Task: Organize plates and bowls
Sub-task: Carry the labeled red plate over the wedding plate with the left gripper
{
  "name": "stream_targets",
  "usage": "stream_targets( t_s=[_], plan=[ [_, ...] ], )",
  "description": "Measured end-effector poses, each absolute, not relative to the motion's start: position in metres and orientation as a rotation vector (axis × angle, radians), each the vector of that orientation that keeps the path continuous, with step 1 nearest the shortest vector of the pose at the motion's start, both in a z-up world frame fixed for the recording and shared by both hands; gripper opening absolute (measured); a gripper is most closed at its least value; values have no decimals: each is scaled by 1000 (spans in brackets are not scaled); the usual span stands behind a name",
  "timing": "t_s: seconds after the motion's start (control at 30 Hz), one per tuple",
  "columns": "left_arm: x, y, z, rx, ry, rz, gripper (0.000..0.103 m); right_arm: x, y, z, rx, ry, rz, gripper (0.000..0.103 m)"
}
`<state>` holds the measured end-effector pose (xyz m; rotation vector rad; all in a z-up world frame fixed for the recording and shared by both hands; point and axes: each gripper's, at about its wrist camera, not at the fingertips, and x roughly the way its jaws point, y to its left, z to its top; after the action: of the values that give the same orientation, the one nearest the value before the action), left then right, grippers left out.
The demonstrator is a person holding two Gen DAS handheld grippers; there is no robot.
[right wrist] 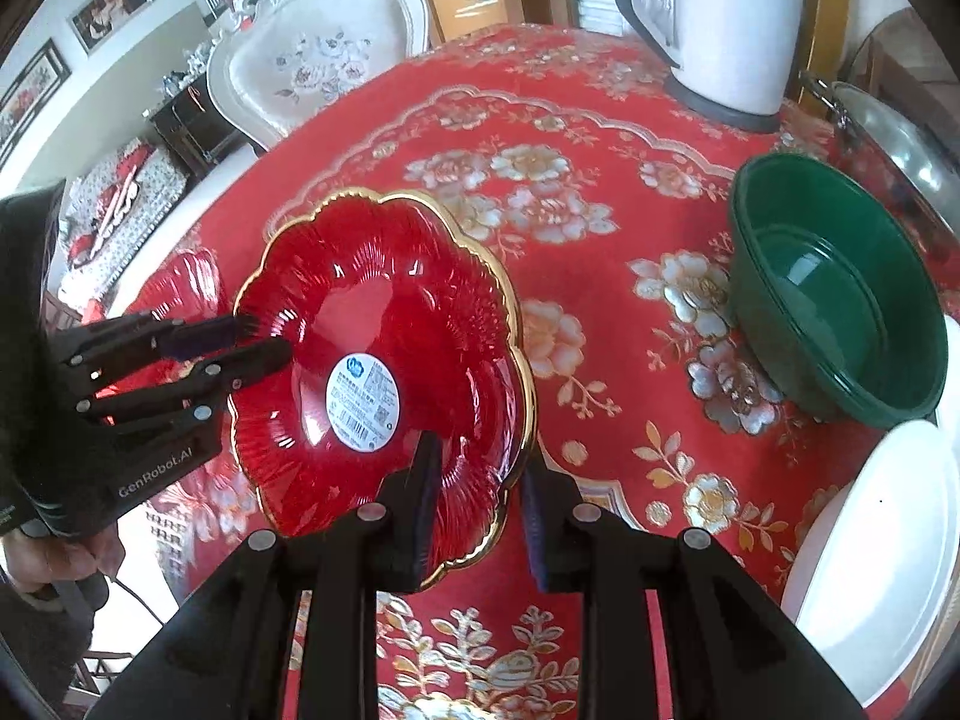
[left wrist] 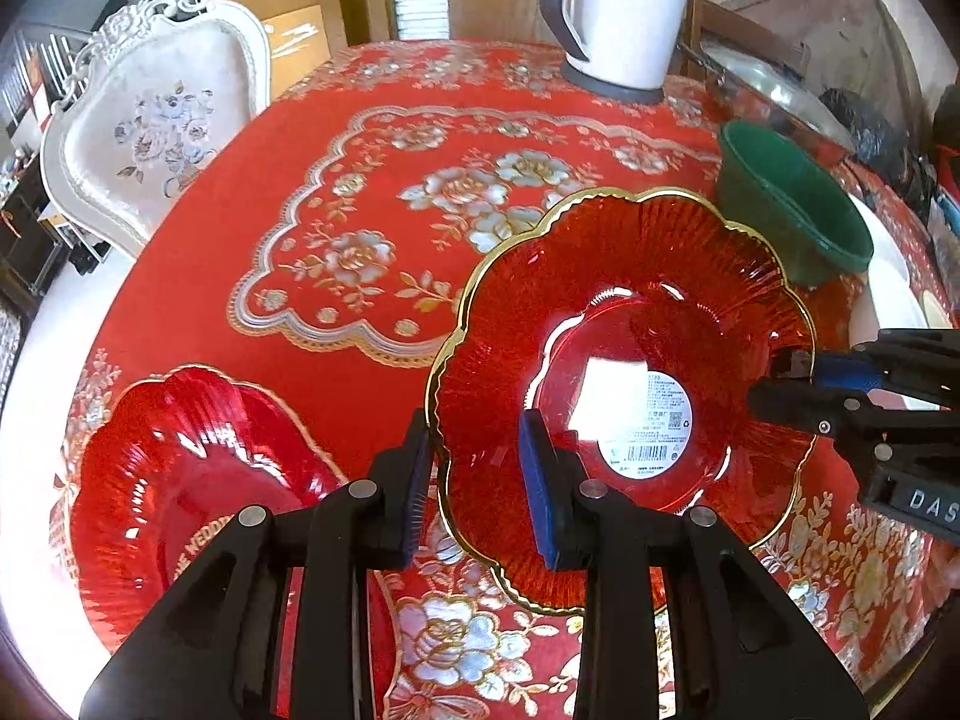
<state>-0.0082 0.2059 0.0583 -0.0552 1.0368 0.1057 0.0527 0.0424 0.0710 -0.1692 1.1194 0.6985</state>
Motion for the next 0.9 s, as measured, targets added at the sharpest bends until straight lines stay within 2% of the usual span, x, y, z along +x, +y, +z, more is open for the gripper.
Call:
stream_targets(
  t_s=[0.4,0.9],
  plan=[
    [-39,239,94,-98,958,160,28,53,71,97,-161,1105,785,26],
    [-102,309,113,-157,916,317,28,23,147,117,-239,1071,950,26]
  ],
)
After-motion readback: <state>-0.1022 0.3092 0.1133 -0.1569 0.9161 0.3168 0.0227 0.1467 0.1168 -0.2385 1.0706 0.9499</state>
